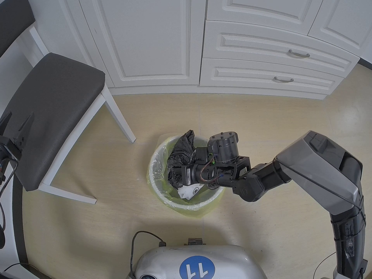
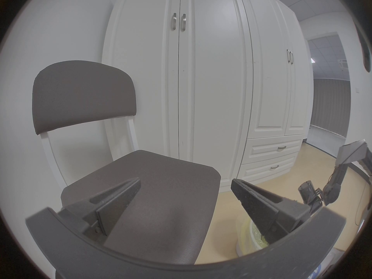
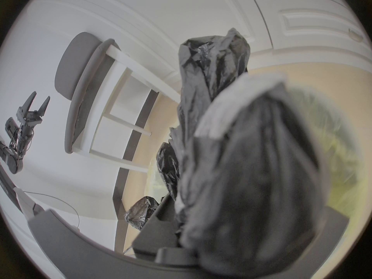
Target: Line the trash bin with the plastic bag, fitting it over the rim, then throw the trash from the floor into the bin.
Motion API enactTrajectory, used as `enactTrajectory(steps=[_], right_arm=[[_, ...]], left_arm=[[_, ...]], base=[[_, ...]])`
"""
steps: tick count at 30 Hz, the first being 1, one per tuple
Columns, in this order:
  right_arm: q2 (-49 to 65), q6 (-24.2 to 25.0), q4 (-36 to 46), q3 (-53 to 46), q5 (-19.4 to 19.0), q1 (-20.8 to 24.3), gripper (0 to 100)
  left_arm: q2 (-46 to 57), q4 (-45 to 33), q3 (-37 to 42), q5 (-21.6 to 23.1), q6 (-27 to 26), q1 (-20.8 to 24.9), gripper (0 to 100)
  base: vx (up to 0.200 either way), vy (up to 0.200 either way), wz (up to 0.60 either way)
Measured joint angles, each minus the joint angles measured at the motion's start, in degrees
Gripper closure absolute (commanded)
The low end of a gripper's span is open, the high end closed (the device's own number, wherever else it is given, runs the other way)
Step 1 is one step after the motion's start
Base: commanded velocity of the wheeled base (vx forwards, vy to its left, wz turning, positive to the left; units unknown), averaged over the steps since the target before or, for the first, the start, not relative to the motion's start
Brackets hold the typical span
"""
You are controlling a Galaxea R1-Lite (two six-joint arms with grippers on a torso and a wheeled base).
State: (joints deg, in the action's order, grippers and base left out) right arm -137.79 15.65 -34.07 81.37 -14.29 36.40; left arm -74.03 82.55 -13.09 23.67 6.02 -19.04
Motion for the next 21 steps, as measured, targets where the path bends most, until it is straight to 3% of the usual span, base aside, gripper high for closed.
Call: enactTrajectory(steps=[9,16,21], right_arm=[[5.5,0.7,-3.4,-5.0,10.9,0.8,100],[8.1,0.7,-19.8,-11.8,13.7,1.7,100],[10.5,-2.7,-21.1,-14.6,14.4,3.6,100]], left_arm=[[0.2,0.4,0.4,0.0,-0.2,0.0,0],[1.6,0.5,3.0,-0.3,-0.4,0.6,0],[3.8,0.2,6.9,-1.5,-0.3,1.9,0]], base=[[0.0,0.0,0.0],[0.0,0.0,0.0],[0.0,0.0,0.0]])
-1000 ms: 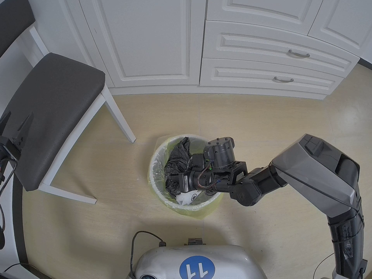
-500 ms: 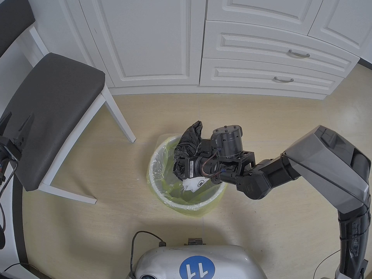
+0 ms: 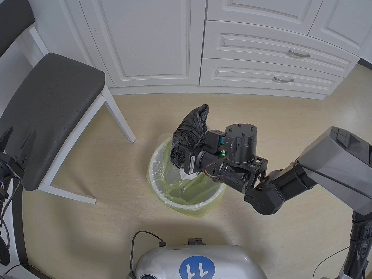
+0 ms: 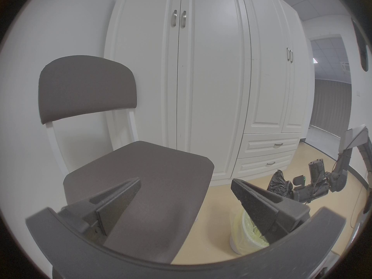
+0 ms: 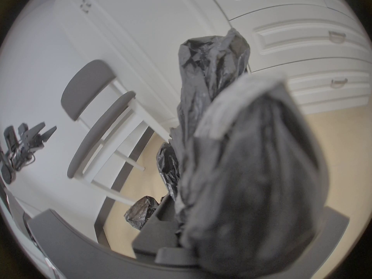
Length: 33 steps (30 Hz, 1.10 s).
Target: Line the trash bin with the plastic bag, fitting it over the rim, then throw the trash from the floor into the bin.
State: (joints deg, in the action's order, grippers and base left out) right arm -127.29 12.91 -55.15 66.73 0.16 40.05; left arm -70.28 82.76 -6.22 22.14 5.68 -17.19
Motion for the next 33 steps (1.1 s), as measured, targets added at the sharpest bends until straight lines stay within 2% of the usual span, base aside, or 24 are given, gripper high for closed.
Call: enactTrajectory(steps=[5,8,14,23,29,33], right_arm=[[2.8,-9.4,2.2,-5.0,0.5,1.4,100],[2.9,-11.3,2.4,-5.9,0.7,1.6,100],[-0.6,-11.4,-0.9,-5.2,0.3,1.6,100],[-6.3,-10.6,-4.5,-3.7,-1.7,1.7,100],[-10.4,-4.8,-7.5,-1.4,-6.1,0.9,100],[-11.8,-4.3,-8.1,-0.6,-6.6,-0.1,100]], left_arm=[[2.7,-0.3,3.7,-2.2,1.2,0.6,0],[4.0,-0.3,4.7,-2.8,3.4,0.8,0],[5.6,-0.3,5.1,-3.3,7.1,0.9,0],[6.3,-0.4,4.9,-3.6,7.3,1.0,0],[6.4,-0.4,4.1,-3.8,7.3,1.2,0],[6.5,-0.4,3.4,-3.8,7.3,1.5,0]], base=[[0.0,0.0,0.0],[0.0,0.0,0.0],[0.0,0.0,0.0],[0.0,0.0,0.0],[0.0,0.0,0.0],[0.0,0.0,0.0]])
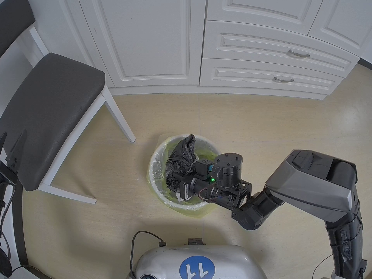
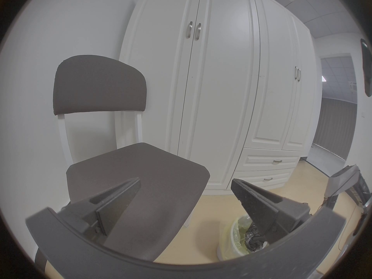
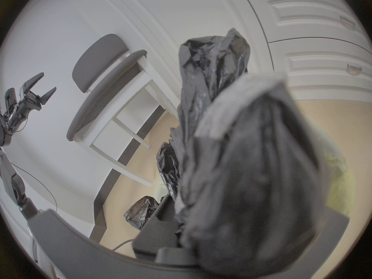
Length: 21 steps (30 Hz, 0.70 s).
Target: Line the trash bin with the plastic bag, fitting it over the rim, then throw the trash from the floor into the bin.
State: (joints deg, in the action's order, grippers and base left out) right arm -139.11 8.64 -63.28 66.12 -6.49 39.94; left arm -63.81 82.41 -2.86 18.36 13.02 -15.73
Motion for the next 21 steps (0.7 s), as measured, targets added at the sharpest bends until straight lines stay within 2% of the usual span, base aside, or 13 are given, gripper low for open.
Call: enactTrajectory(steps=[5,9,13,15,18,21], right_arm=[[-0.3,-0.1,-0.8,-0.2,-2.2,-2.3,100],[-0.1,-0.2,-2.9,-1.5,-7.0,-3.7,100],[-0.7,0.0,-8.5,-2.8,-10.3,-4.4,100],[-1.2,0.2,-11.7,-3.6,-13.4,-4.5,100],[-2.3,1.5,-16.1,-4.8,-17.2,-4.7,100],[-3.4,5.1,-19.5,-5.6,-18.9,-4.8,100]], left_arm=[[0.2,0.0,-0.3,0.0,0.0,0.1,0],[0.4,0.0,-0.2,0.0,0.0,0.1,0],[0.6,0.1,-0.1,0.0,0.0,0.1,0],[0.7,0.1,-0.1,0.0,-0.1,0.1,0],[0.9,0.1,-0.1,0.0,-0.1,0.2,0],[1.0,0.1,0.0,0.1,-0.1,0.2,0]], base=[[0.0,0.0,0.0],[0.0,0.0,0.0],[0.0,0.0,0.0],[0.0,0.0,0.0],[0.0,0.0,0.0],[0.0,0.0,0.0]])
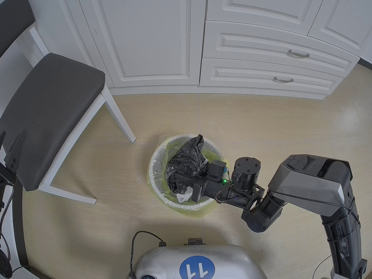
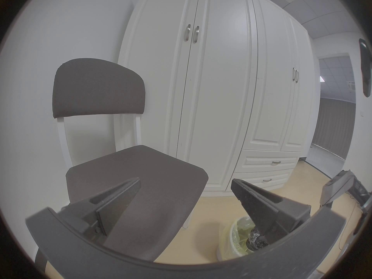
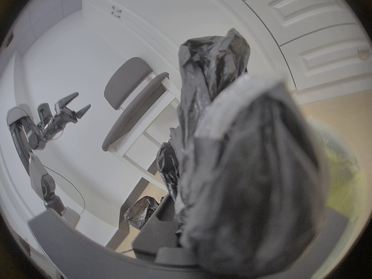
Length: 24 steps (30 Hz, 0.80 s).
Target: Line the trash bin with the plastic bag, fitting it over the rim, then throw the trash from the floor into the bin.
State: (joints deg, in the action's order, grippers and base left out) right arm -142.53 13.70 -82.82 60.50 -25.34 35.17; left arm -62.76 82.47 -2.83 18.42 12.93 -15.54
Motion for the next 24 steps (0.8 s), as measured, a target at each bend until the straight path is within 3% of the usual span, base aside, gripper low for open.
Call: enactTrajectory(steps=[6,7,24], right_arm=[[-1.4,1.4,-1.8,-0.7,-1.7,0.0,100],[-1.6,1.5,-2.3,-0.7,-2.0,0.0,0],[-2.7,1.6,-6.1,-1.1,-2.5,-0.1,0]], left_arm=[[0.2,0.0,0.1,0.0,0.0,0.0,0],[0.3,0.0,0.1,0.0,0.0,0.0,0],[1.1,0.0,0.1,0.0,0.0,0.0,0]], base=[[0.0,0.0,0.0],[0.0,0.0,0.0],[0.0,0.0,0.0]])
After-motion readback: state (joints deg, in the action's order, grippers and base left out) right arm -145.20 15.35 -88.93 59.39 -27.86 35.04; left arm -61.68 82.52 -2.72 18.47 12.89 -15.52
